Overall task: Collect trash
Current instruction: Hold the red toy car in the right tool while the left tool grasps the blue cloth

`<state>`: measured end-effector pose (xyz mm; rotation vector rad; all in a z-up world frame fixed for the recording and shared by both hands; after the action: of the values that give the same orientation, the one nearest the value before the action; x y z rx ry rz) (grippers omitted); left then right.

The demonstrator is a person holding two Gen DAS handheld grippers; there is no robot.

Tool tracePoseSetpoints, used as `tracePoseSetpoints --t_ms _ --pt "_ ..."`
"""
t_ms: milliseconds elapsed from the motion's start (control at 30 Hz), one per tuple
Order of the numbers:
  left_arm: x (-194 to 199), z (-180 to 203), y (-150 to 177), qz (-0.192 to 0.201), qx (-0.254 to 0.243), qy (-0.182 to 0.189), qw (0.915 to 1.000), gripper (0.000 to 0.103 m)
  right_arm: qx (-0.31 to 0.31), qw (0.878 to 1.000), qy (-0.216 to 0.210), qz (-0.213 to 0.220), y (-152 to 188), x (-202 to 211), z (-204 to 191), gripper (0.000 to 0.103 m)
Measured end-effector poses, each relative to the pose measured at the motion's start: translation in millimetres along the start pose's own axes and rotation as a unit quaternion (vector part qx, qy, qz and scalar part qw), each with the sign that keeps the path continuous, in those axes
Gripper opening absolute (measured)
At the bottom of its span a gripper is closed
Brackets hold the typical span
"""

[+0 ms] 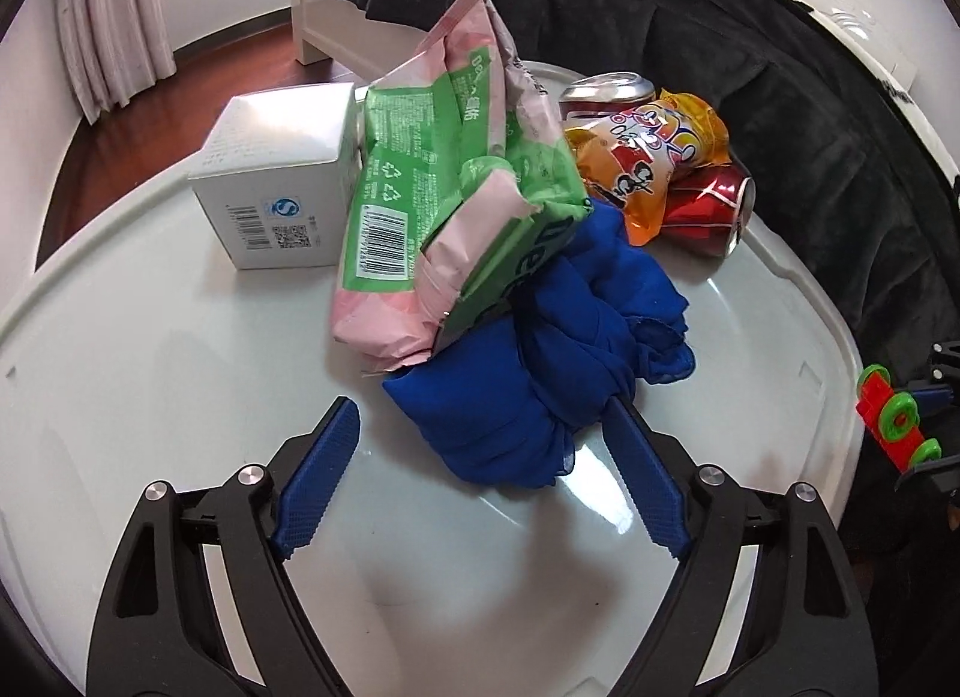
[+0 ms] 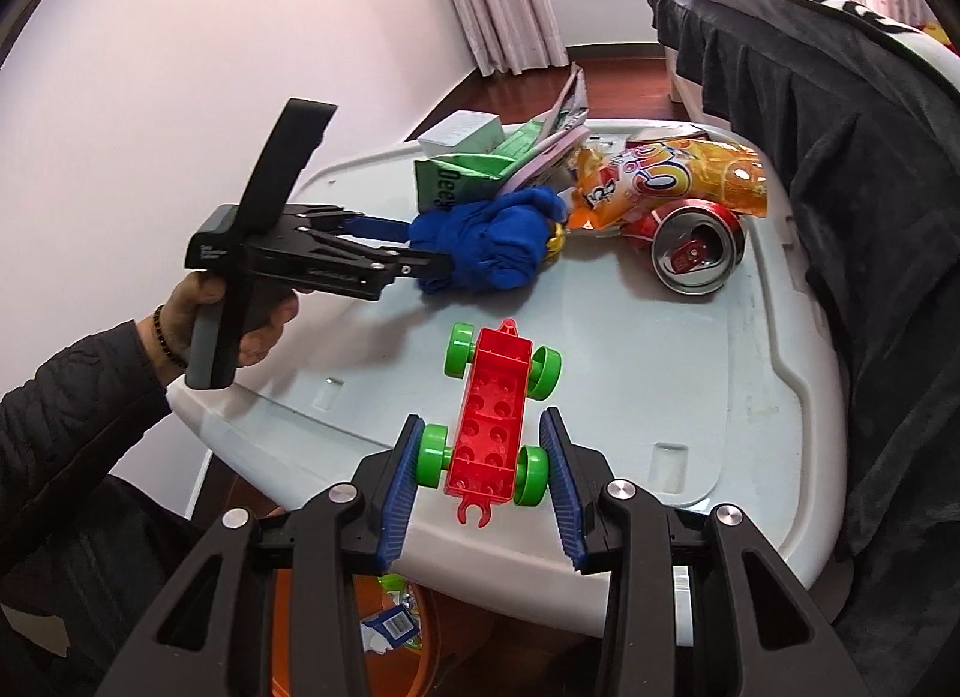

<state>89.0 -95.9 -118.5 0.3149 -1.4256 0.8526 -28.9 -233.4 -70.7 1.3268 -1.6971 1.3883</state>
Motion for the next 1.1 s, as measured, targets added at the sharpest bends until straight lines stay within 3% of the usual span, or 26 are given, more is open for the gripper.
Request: tracePoseSetpoints --t_ms 300,633,933,1100 --pt "3.5 34.1 9.0 -0.008 -0.067 0.015 0.9976 0.081 0.008 1.0 -0.004 0.0 0.9 0.2 -7.6 0.039" --pt "6.6 10.6 2.7 -0.013 -0.066 -0.045 0.9967 0.081 0.019 1.0 -0.012 0.004 1.6 1.6 -9.9 0.039" --pt "-8.4 30.1 -1.7 -0.03 -0.103 -0.011 0.9942 0.081 0.026 1.0 -0.018 0.002 1.1 0.2 -14.1 0.039" --pt "-10.1 42.2 -4.0 -0.024 -0.1 -0.022 0.9944 0.081 0.026 1.0 -0.017 0.003 0.7 1.0 -14.2 0.039"
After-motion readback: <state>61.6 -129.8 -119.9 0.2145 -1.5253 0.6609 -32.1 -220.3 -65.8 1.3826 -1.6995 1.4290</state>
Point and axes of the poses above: each gripper's, at about its wrist camera, not at the fingertips, and x roughly against the way its jaws point, z to its right, y to its underside, the point moved 2 cm from there along -x, roughly the way its jaws point, and after that the axes turned 14 degrees about -z, right-handed, at the moved point
